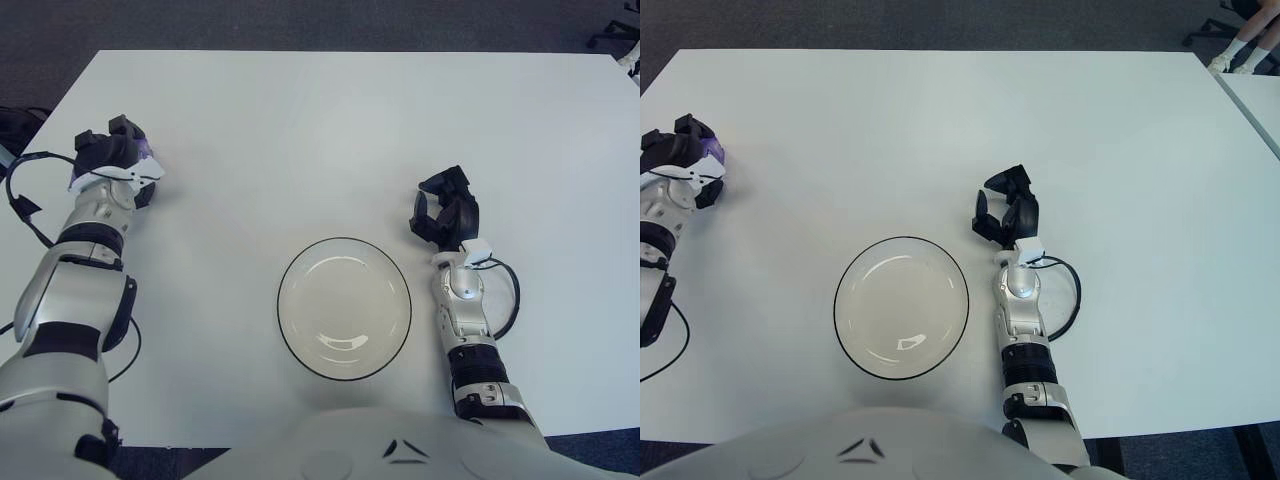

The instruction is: Put the tissue paper into the plate.

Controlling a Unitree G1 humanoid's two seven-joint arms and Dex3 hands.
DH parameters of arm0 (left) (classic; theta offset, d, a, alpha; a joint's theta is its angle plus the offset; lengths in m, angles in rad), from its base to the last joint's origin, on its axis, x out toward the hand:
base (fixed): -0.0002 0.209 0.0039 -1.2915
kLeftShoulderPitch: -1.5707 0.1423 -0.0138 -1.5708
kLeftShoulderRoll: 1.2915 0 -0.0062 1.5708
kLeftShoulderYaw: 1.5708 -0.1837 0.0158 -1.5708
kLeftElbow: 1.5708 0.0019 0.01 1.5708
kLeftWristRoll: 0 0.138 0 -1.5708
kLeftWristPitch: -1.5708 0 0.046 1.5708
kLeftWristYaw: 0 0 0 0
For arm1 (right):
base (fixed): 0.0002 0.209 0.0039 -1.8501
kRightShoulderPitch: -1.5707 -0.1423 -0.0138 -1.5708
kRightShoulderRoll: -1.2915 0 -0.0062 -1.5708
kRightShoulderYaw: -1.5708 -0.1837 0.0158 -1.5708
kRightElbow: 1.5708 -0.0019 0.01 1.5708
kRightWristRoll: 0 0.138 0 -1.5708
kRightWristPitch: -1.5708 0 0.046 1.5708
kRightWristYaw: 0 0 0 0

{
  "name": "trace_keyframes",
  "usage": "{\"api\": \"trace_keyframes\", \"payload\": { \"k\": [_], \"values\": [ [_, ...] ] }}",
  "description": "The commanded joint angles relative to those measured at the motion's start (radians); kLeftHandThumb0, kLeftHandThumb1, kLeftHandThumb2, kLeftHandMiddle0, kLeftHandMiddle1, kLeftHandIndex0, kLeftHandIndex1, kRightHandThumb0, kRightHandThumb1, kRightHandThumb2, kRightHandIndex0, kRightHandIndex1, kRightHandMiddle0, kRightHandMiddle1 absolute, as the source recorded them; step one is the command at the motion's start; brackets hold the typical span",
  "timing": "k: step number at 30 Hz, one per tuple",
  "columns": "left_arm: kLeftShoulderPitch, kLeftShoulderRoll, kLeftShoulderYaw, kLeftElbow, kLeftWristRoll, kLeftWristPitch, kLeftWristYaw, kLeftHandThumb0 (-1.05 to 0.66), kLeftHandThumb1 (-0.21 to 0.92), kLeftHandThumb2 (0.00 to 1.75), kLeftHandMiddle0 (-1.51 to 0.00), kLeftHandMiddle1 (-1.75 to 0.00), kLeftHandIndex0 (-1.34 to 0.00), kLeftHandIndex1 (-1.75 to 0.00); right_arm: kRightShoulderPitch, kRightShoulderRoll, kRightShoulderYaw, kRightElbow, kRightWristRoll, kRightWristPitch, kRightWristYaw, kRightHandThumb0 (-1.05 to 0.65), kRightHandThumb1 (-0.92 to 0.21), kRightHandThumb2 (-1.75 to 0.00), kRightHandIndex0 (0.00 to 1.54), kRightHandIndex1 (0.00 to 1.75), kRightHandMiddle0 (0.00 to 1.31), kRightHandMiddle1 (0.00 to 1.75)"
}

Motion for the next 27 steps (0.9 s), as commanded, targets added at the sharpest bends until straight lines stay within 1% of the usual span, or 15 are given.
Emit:
{"api": "trace_keyframes", "payload": {
  "k": [1,8,13,23,27],
  "values": [
    [0.119,-0.069,-0.013,0.056,-0.002,0.021,-0.06,0.0,-0.02,1.65,-0.92,-1.59,-0.64,-1.75,0.15,-0.035,-0.038,0.12,0.012,-0.001,-0.002,-0.41,-0.56,-1.02,0.63,1.58,0.43,1.75],
    [0.12,-0.066,-0.011,0.054,-0.005,0.013,-0.054,0.0,-0.02,1.66,-0.91,-1.6,-0.64,-1.75,0.149,-0.036,-0.037,0.122,0.013,-0.003,0.0,-0.41,-0.56,-1.01,0.63,1.57,0.42,1.75],
    [0.124,-0.061,0.002,0.05,-0.017,-0.008,-0.022,0.0,-0.03,1.66,-0.92,-1.6,-0.64,-1.75,0.148,-0.034,-0.039,0.125,0.02,-0.006,0.004,-0.41,-0.57,-1.0,0.63,1.56,0.42,1.75],
    [0.12,-0.038,0.052,0.033,-0.049,-0.085,0.139,0.0,-0.03,1.67,-0.92,-1.61,-0.65,-1.75,0.147,-0.032,-0.037,0.128,0.015,-0.013,0.001,-0.41,-0.57,-1.0,0.63,1.56,0.41,1.75],
    [0.119,-0.03,0.066,0.023,-0.052,-0.102,0.239,0.0,-0.01,1.64,-0.91,-1.58,-0.63,-1.75,0.146,-0.032,-0.037,0.13,0.017,-0.006,0.001,-0.41,-0.58,-0.99,0.63,1.55,0.41,1.75]
  ]
}}
